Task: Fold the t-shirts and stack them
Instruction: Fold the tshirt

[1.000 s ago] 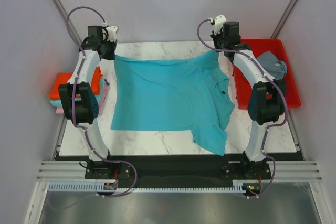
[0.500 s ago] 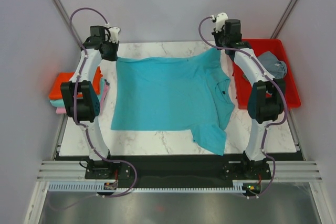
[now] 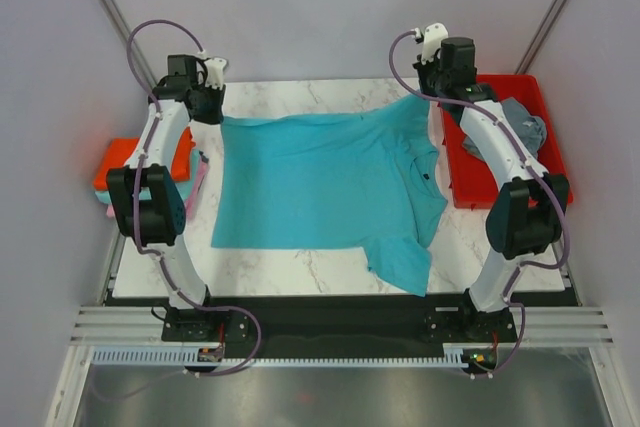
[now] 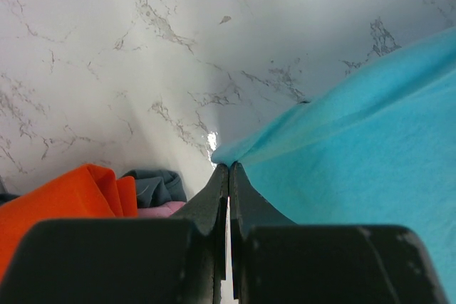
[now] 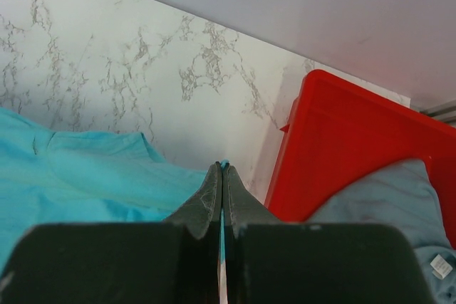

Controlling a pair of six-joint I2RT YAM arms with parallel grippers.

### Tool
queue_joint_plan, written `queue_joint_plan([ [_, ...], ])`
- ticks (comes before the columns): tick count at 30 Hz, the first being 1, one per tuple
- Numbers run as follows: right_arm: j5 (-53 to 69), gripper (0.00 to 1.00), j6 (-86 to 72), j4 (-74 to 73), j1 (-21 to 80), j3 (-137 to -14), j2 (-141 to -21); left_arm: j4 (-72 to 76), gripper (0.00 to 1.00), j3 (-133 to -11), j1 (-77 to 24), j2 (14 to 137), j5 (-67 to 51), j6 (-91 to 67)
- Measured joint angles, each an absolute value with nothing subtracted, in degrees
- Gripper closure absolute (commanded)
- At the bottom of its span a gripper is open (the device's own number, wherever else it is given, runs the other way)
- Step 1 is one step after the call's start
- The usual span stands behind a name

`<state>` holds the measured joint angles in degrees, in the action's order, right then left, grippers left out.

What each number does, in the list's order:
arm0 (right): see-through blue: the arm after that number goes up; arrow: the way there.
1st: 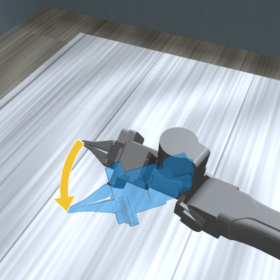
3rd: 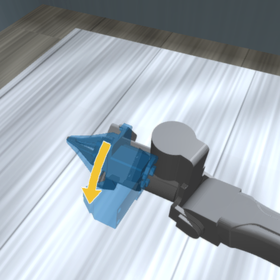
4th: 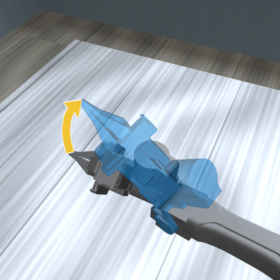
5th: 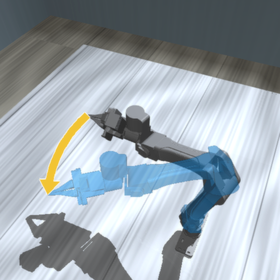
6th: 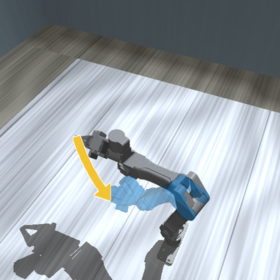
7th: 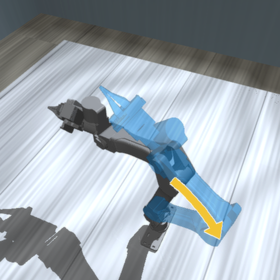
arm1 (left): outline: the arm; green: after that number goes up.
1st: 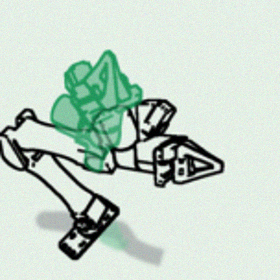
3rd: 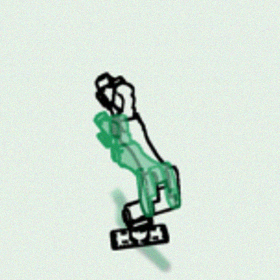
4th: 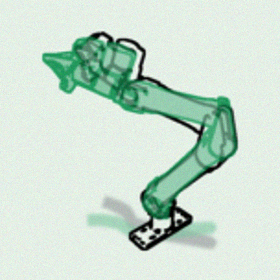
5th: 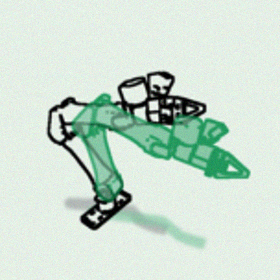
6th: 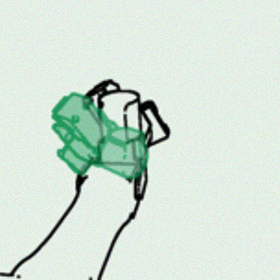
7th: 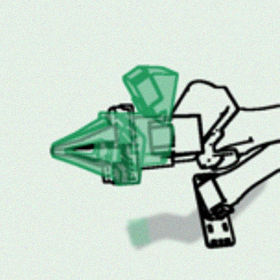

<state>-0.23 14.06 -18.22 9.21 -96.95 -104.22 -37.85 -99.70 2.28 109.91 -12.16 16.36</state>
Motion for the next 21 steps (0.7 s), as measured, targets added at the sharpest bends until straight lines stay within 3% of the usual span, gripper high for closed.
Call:
queue_joint_plan([
  [21,2.6,1.0,12.0,-27.2,9.2,-87.0,-93.9,-38.7,0.98,-83.1,2.7,99.7,-12.3,15.9],
])
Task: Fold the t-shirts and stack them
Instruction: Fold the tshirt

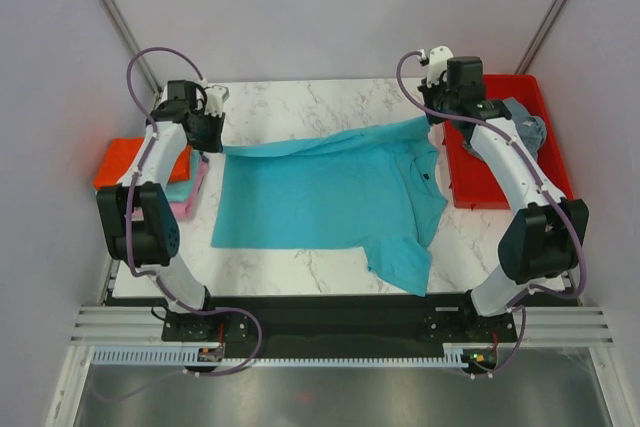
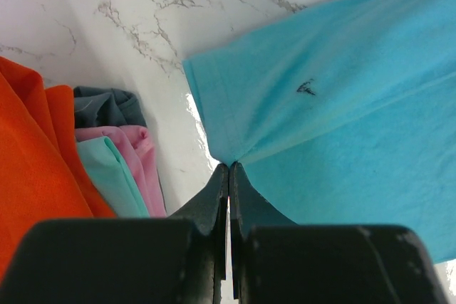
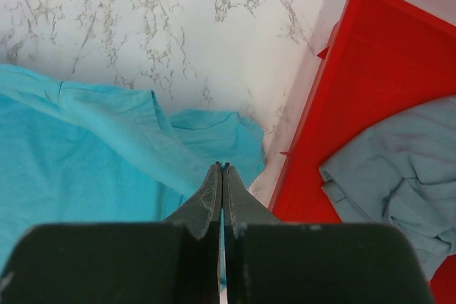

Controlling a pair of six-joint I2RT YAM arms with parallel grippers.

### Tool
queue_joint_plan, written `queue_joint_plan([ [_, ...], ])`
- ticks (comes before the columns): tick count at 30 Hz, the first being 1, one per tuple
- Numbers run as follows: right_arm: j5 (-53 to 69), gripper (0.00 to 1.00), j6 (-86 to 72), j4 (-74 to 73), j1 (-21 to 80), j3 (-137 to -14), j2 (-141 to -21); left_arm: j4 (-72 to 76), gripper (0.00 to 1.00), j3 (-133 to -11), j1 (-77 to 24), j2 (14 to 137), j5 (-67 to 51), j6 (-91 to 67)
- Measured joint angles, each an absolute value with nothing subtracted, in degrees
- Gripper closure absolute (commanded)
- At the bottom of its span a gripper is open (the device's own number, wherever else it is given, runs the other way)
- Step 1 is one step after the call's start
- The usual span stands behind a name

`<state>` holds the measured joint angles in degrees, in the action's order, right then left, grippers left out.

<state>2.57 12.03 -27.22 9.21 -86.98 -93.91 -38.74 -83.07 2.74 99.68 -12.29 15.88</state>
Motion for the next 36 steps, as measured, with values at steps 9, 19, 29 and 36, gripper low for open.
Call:
queue_joint_plan([
  [9,3.2,1.0,11.3,-28.8,9.2,-80.9,-91.0,-38.7,0.98,-79.0,3.7,98.2,-12.3,15.9],
  [19,5.1,1.0,11.4,-29.6,9.2,-73.7,-91.2,-38.9,0.98,-74.4,3.9,98.4,-12.3,15.9],
  [29,7.4,1.0,11.7,-30.4,9.2,-73.5,-94.7,-38.9,0.98,-74.4,4.2,100.9,-12.3,15.9],
  [36,9.4,0.85,12.2,-31.6,9.2,-73.2,-94.8,-38.9,0.98,-74.4,4.2,101.0,-12.3,15.9],
])
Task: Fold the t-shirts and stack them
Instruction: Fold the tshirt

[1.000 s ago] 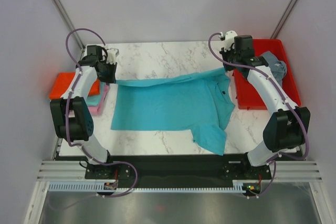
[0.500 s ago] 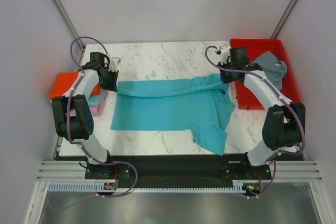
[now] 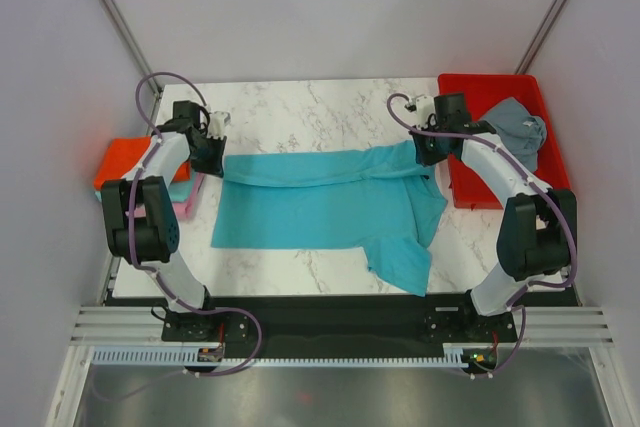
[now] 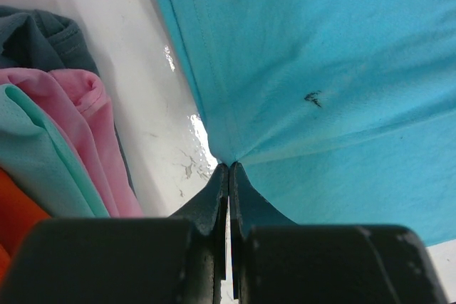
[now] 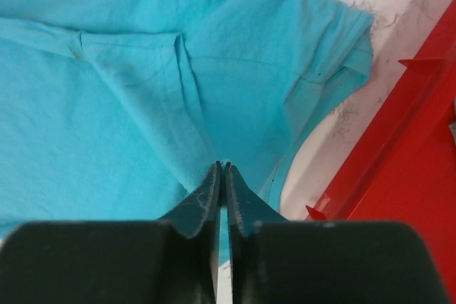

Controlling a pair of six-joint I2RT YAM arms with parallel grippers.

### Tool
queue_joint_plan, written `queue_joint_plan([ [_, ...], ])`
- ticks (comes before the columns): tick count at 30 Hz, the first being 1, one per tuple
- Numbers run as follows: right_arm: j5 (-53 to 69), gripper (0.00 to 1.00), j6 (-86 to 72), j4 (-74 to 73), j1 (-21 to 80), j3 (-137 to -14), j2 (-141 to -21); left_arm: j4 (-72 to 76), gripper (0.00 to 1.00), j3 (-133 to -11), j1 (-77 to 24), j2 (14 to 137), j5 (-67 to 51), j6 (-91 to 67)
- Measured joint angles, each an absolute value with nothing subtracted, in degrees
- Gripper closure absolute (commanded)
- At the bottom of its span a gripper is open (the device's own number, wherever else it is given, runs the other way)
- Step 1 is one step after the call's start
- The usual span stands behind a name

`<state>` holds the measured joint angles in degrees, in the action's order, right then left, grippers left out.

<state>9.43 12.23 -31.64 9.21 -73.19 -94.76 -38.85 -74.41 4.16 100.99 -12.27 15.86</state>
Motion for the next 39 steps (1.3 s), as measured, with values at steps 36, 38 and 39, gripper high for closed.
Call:
queue_joint_plan([
  [36,18.8,0.59,9.3,-33.5,9.2,-93.9,-118.0,-44.4,0.44,-90.2,4.5,111.9,-13.7,8.1],
  [38,19.7,0.59,9.0,-33.5,9.4,-94.9,-119.2,-44.6,0.44,-91.9,4.4,114.1,-14.1,7.7],
  [39,20.0,0.59,9.0,-33.5,9.5,-94.9,-119.3,-44.6,0.45,-92.3,4.4,114.7,-14.2,7.6],
])
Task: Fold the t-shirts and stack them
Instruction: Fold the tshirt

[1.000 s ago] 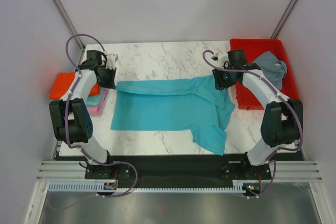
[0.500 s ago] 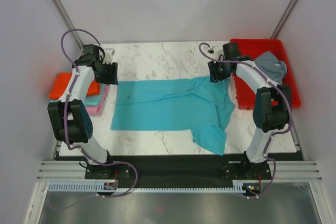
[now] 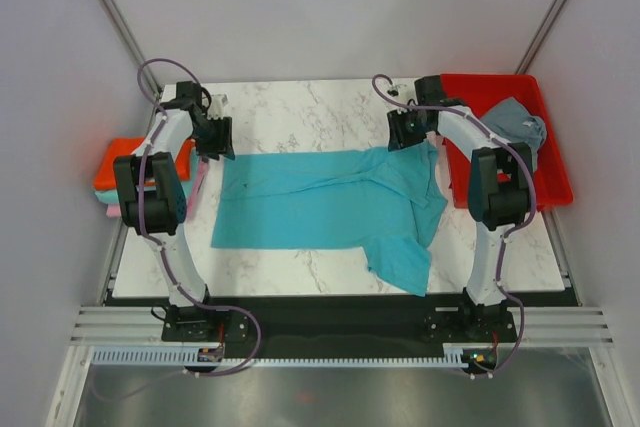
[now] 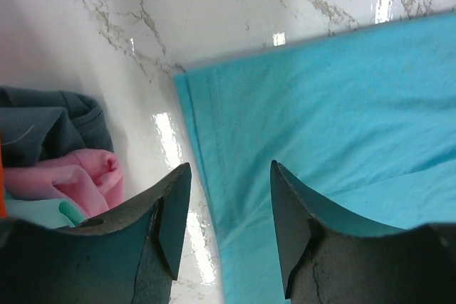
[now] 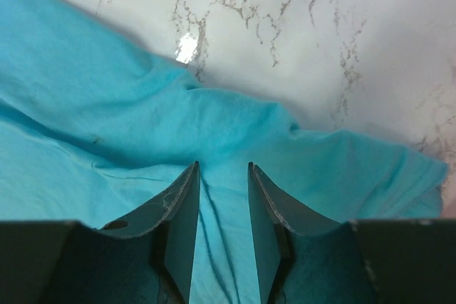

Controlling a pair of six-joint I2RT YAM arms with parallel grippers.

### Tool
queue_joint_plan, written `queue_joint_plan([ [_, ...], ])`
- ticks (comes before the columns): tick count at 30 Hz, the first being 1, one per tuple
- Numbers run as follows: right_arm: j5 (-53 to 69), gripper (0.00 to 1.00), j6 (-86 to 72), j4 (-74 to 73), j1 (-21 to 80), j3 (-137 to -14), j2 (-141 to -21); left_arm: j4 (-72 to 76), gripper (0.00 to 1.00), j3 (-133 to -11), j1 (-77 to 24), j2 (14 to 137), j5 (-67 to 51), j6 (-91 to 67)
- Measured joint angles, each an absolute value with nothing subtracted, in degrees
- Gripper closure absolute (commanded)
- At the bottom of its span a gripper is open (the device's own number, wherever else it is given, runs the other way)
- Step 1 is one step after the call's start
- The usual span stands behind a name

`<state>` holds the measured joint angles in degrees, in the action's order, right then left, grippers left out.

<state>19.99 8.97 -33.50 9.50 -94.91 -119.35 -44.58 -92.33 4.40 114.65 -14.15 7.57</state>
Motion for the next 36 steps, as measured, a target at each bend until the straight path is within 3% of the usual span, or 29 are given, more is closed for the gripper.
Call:
queue_joint_plan([
  [29,22.7,0.62,9.8,-37.9,11.0,-92.0,-121.0,-45.1,0.45,-94.2,4.0,115.6,-15.6,5.5],
  [30,22.7,0.63,9.8,-38.0,11.1,-92.0,-121.2,-45.1,0.45,-94.2,4.0,115.6,-15.6,5.5],
  [34,23.1,0.87,10.2,-38.2,11.6,-92.0,-121.8,-45.1,0.45,-94.2,4.0,115.6,-15.6,5.4],
  [36,23.3,0.9,10.3,-38.4,11.9,-92.0,-121.9,-45.1,0.45,-94.2,4.0,115.6,-15.6,5.4],
])
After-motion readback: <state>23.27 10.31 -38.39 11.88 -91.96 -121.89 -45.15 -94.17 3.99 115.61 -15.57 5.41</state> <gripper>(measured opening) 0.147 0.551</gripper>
